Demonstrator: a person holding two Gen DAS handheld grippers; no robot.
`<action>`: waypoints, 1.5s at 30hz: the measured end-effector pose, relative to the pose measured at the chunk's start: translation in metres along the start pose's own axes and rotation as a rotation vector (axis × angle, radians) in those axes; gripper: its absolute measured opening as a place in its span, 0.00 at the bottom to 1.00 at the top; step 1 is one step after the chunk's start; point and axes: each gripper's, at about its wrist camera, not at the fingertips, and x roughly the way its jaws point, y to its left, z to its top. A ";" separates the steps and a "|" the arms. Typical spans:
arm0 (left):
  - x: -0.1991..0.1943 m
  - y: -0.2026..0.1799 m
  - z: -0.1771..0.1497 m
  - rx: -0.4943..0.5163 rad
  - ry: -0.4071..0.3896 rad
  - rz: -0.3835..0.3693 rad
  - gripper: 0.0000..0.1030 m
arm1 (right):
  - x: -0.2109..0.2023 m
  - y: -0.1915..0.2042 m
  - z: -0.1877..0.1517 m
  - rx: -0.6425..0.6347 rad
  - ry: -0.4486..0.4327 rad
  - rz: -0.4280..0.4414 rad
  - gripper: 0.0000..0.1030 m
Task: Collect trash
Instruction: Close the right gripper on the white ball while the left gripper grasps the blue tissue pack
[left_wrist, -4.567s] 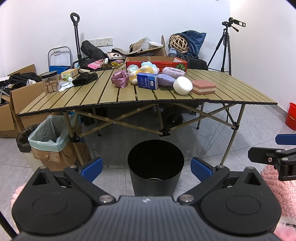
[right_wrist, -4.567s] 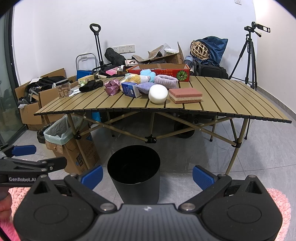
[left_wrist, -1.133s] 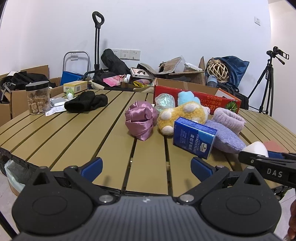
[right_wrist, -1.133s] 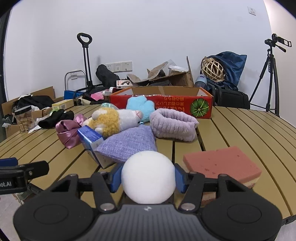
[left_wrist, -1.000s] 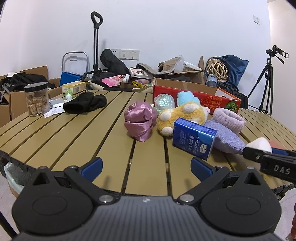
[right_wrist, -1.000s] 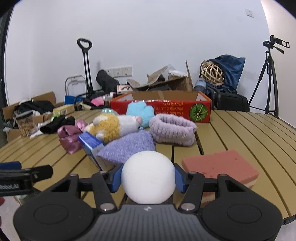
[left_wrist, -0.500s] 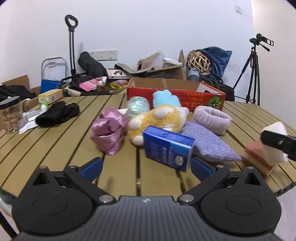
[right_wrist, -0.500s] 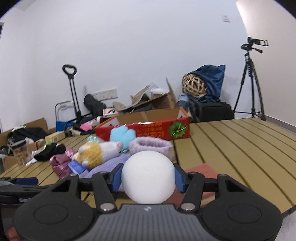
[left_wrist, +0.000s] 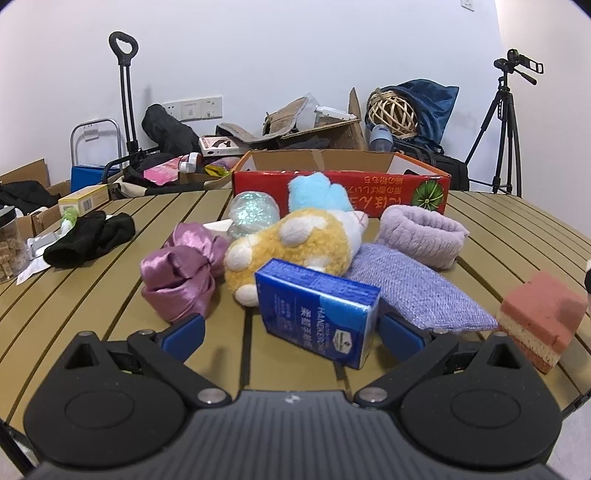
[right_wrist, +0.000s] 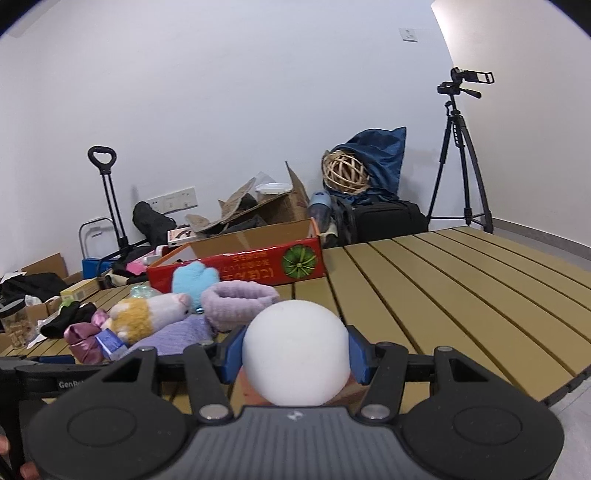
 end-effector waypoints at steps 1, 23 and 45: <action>0.001 -0.001 0.001 0.001 -0.003 -0.002 1.00 | 0.000 -0.002 -0.001 -0.001 0.003 -0.003 0.53; 0.016 -0.008 0.003 0.015 -0.003 -0.021 0.65 | 0.003 -0.006 -0.008 -0.015 0.036 -0.022 0.54; -0.029 0.002 0.000 0.006 -0.081 -0.008 0.64 | -0.004 0.003 -0.011 -0.045 0.031 0.005 0.54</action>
